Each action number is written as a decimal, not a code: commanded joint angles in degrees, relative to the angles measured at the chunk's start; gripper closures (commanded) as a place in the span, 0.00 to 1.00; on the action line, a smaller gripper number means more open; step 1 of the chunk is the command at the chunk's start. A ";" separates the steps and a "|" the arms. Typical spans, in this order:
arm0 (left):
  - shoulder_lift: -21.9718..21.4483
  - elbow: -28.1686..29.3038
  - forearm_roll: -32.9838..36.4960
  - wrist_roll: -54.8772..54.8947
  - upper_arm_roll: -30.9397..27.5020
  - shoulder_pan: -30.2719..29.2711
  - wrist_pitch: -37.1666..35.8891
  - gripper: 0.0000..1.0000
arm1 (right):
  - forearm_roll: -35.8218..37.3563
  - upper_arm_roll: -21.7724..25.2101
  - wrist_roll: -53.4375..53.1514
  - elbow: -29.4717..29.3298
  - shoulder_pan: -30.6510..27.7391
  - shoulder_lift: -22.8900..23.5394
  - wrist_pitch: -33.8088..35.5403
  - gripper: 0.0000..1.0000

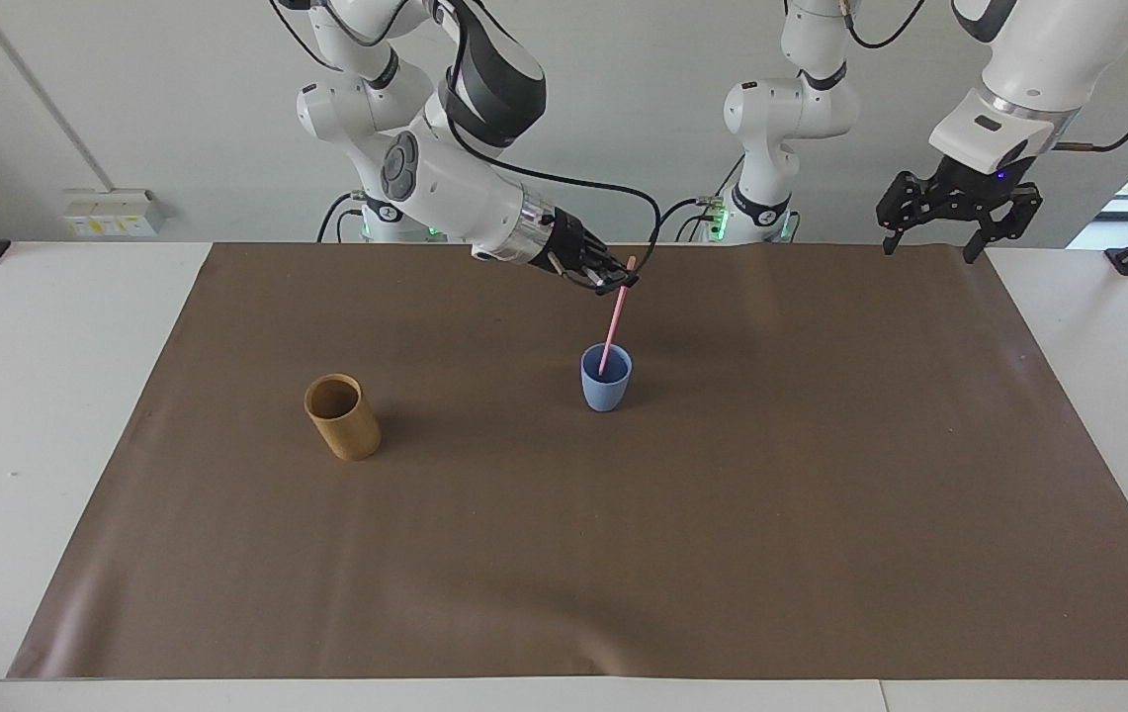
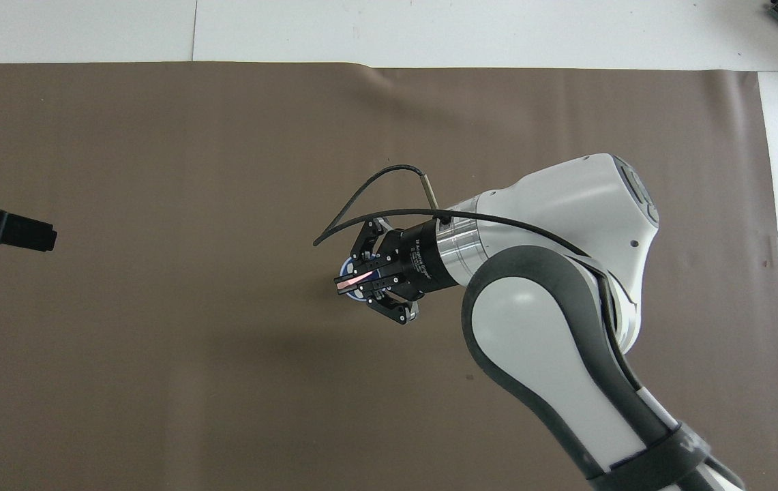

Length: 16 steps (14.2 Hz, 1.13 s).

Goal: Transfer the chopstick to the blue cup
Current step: 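Carry the chopstick with the right gripper and drop it into the blue cup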

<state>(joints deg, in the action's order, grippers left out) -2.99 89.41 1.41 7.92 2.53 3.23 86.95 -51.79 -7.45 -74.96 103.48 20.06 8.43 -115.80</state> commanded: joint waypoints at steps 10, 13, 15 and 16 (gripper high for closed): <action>-0.79 0.07 -2.38 -5.19 0.37 -0.86 -2.84 0.00 | -1.22 0.33 3.41 2.96 2.61 3.61 -7.33 0.15; -0.79 0.07 -2.38 -5.11 0.37 -0.94 -2.67 0.00 | 3.15 0.42 4.55 0.77 1.91 4.23 -7.16 0.00; -0.79 0.07 -2.29 -5.19 0.37 -0.86 -2.40 0.00 | 14.72 0.86 5.78 -2.04 1.82 3.36 -6.55 0.00; -0.79 0.07 -2.29 -5.19 0.37 -0.86 -2.23 0.00 | 20.09 0.95 6.40 -3.45 1.21 2.92 -6.37 0.00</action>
<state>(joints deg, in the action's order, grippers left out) -3.00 89.41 0.03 3.20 2.53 3.23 85.33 -39.50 -6.62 -70.22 102.69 22.10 12.23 -122.68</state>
